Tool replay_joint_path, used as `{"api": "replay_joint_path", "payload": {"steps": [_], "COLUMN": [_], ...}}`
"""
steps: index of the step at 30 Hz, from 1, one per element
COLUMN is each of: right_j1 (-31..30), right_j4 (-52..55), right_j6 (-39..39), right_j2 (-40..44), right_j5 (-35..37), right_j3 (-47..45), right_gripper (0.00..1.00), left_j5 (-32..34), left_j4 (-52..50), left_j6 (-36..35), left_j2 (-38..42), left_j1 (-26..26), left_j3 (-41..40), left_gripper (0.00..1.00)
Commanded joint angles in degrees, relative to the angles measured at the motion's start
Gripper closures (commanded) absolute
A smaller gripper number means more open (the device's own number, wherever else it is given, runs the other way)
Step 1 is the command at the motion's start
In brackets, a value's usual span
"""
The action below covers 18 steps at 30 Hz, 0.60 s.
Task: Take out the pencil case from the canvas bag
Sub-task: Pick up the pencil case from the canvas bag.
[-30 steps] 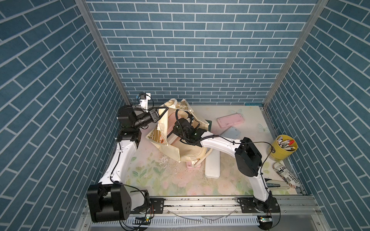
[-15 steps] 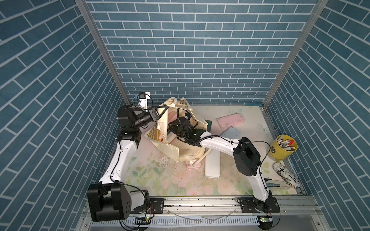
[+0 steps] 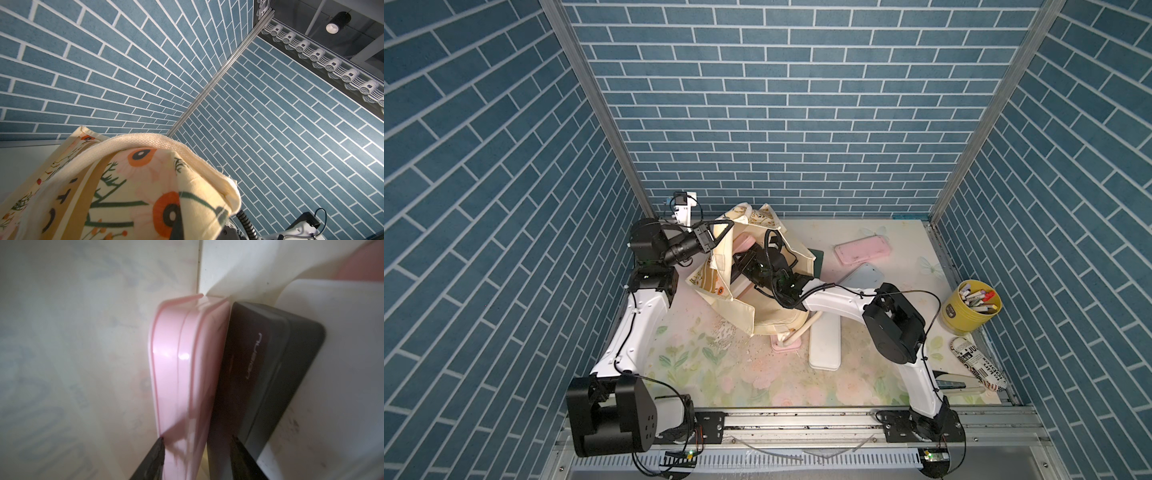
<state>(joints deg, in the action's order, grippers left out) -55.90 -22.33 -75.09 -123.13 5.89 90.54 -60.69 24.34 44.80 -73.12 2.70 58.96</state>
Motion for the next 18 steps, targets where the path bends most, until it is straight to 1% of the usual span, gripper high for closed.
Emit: {"api": "replay_joint_path", "payload": {"steps": [1,3,13,18], "right_j1": [0.76,0.8,1.76,1.96], "right_j4": [-6.5,-6.63,-11.41,-9.69], "right_j6": [-2.52,-2.52,-4.46,-4.01], "right_j2": [1.86,2.34,2.39,3.16], "right_j5": [-0.06,0.22,-1.16,-1.32], "right_j3": [-2.8,-3.48,-6.14,-6.73], "right_gripper": [0.47,0.44,0.4,0.38], "left_j5": [-1.67,-1.67,-1.67,-1.72], "left_j4": [7.75,7.7,7.63,7.5], "left_j6": [0.33,0.31,0.11,-0.07], "left_j2": [1.47,1.49,1.32,1.4], "left_j1": [-0.52,-0.5,-0.5,-0.5], "left_j3": [0.81,0.81,0.82,0.81], "left_gripper": [0.97,0.97,0.97,0.97]}}
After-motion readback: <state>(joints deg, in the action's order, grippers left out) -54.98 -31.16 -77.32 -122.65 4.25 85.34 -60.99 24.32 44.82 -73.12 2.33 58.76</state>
